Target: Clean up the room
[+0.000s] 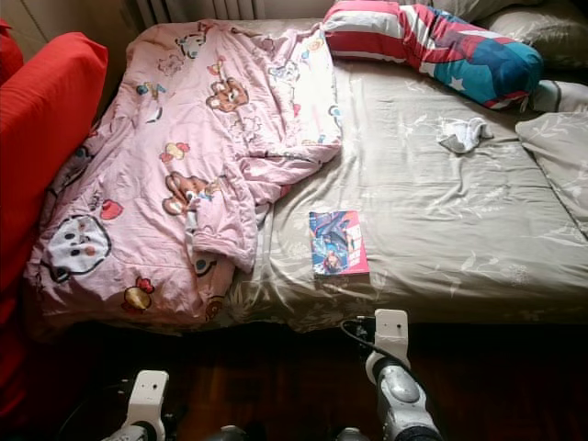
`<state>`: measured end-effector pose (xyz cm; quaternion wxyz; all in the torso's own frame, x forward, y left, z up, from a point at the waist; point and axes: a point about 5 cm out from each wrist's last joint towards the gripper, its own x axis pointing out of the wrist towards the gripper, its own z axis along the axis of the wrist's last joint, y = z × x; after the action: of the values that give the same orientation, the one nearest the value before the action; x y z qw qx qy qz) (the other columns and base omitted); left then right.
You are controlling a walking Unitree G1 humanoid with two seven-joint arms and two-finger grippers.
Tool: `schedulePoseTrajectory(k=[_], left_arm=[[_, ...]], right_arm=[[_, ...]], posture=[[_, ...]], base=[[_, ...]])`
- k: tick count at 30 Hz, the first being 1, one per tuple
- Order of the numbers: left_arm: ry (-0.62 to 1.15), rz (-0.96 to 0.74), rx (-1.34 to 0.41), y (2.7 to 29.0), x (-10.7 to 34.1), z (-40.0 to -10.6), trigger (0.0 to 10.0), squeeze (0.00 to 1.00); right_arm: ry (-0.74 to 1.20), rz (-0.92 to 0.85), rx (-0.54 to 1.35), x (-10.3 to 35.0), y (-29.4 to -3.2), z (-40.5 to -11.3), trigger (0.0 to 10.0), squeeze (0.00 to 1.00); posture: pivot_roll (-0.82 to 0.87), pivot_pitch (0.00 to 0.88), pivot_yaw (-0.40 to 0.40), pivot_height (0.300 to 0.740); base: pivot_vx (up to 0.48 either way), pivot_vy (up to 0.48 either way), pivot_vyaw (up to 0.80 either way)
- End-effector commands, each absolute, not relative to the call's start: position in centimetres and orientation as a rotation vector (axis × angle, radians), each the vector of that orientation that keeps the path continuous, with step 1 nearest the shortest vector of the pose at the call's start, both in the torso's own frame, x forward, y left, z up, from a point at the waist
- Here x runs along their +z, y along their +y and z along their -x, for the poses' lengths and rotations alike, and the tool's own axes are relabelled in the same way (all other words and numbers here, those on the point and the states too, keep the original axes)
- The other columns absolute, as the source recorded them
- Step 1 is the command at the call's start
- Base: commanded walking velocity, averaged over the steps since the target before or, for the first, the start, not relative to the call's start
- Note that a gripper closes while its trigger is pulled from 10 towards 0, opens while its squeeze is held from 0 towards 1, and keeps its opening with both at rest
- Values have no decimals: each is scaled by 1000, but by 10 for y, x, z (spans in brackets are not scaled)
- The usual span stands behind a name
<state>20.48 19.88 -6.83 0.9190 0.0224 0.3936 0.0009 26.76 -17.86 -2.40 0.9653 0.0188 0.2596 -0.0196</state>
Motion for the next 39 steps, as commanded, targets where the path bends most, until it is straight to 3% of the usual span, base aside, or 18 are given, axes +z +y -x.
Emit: schedulePoseTrajectory(k=[1, 9, 22, 39], left_arm=[[846, -53, 15, 202, -74, -194, 10000, 0], [846, -54, 16, 202, -74, -194, 10000, 0], [848, -56, 16, 203, -74, -194, 10000, 0], [849, -62, 12, 203, -74, -194, 10000, 0]], right_arm=[[546, -39, -33, -29, -176, -262, 10000, 0], [535, -19, 5, -28, -172, -263, 10000, 0], [531, -50, -33, -28, -174, -263, 10000, 0], [513, -73, -82, -25, -178, -266, 10000, 0]], posture=[[-4, 219, 49, 740], [-3, 218, 49, 740], [-2, 217, 49, 740], [1, 214, 50, 740]], base=[[259, 0, 0], [290, 0, 509], [275, 0, 0], [43, 0, 0]])
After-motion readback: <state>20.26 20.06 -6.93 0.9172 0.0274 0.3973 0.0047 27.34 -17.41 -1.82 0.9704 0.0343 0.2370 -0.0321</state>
